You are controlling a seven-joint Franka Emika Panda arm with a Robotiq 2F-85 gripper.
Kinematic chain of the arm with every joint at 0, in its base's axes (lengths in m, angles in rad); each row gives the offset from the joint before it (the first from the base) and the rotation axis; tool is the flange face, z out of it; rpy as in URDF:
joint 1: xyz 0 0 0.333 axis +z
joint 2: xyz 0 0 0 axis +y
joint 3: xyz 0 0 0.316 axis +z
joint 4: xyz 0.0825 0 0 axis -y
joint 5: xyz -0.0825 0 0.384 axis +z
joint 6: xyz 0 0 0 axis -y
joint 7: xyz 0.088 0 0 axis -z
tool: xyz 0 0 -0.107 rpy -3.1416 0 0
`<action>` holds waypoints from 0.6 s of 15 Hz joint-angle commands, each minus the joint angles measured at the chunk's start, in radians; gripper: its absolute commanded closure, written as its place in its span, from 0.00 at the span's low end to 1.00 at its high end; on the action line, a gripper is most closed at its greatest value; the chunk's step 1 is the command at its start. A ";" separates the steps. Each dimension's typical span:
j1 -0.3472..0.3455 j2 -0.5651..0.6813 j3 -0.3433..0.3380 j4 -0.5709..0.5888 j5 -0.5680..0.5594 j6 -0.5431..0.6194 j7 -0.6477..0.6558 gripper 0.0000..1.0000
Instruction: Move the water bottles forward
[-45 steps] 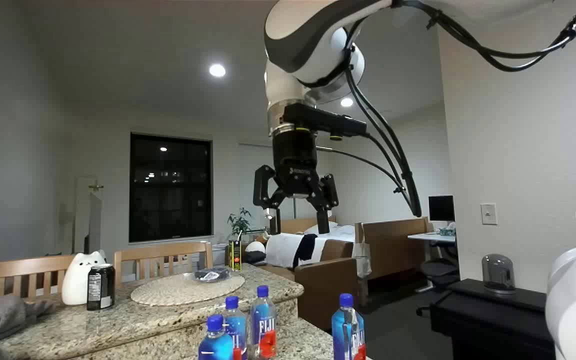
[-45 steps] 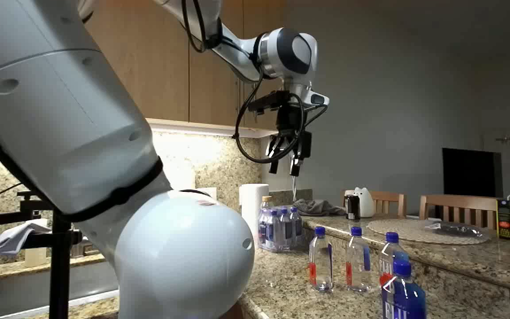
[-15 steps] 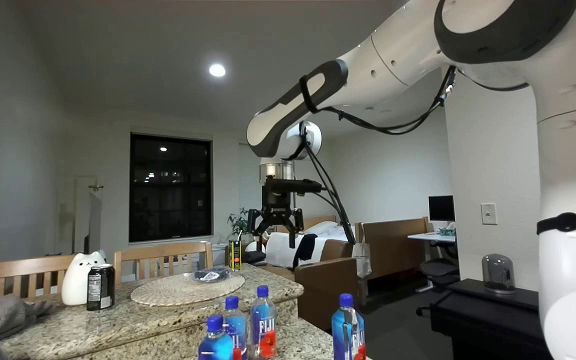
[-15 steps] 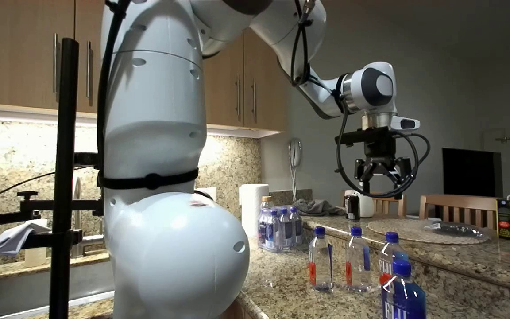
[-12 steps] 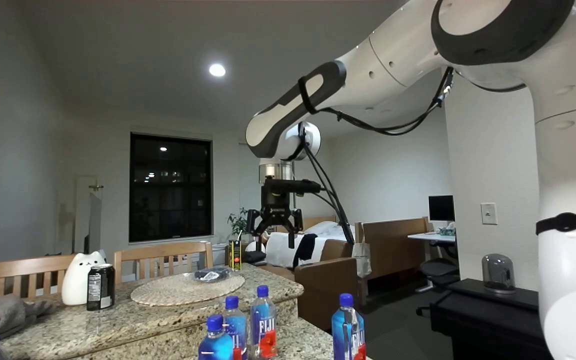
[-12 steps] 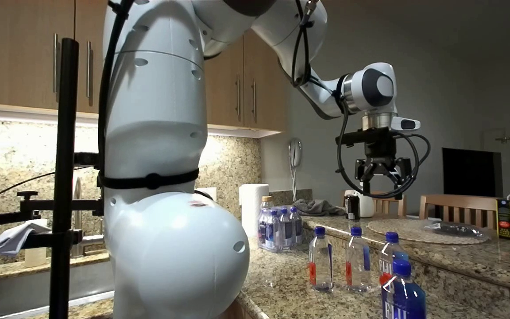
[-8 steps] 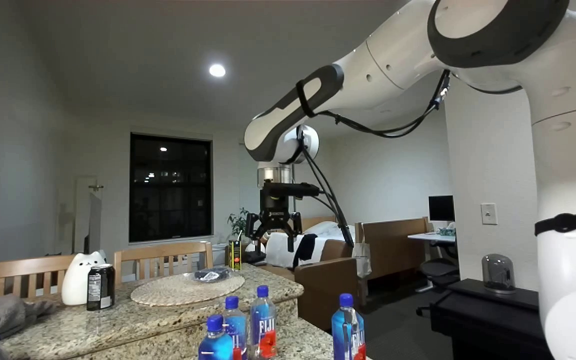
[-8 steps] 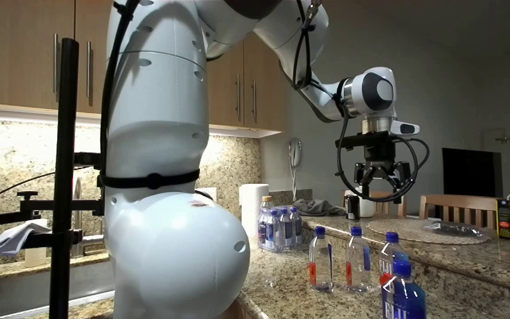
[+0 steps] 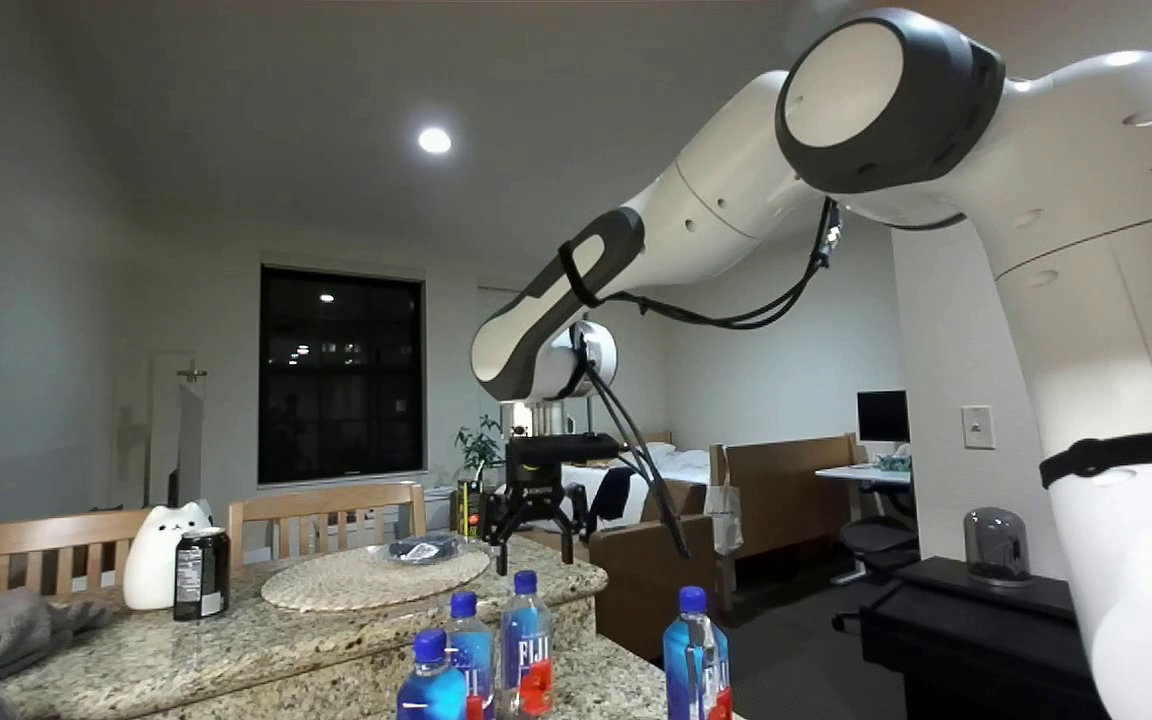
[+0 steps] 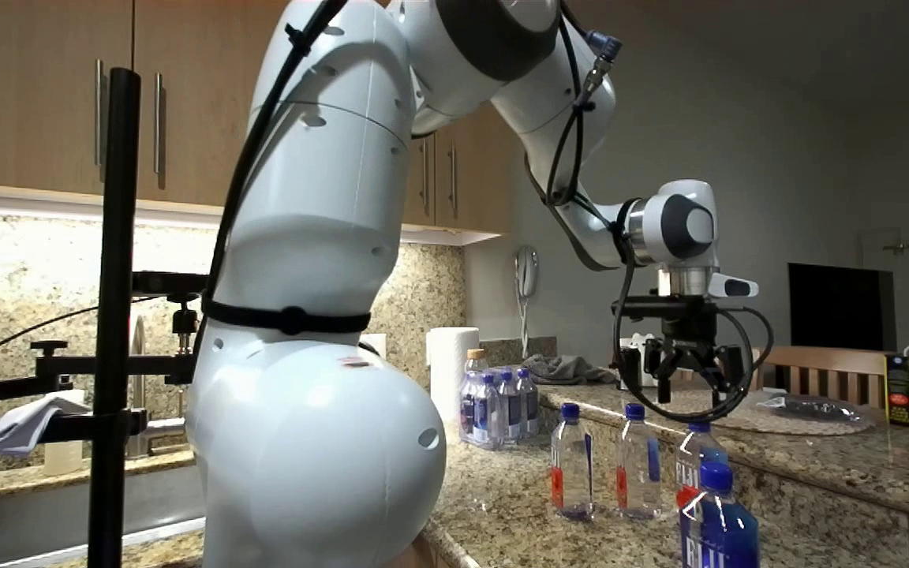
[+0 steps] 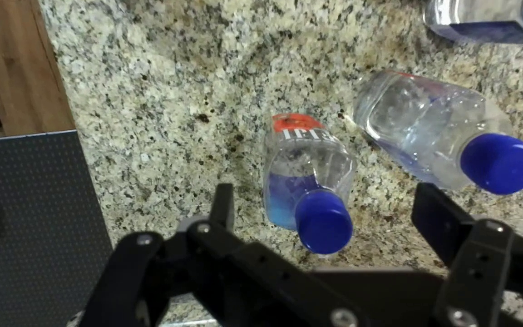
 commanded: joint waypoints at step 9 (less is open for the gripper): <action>0.055 0.123 -0.029 0.061 -0.081 0.103 0.088 0.47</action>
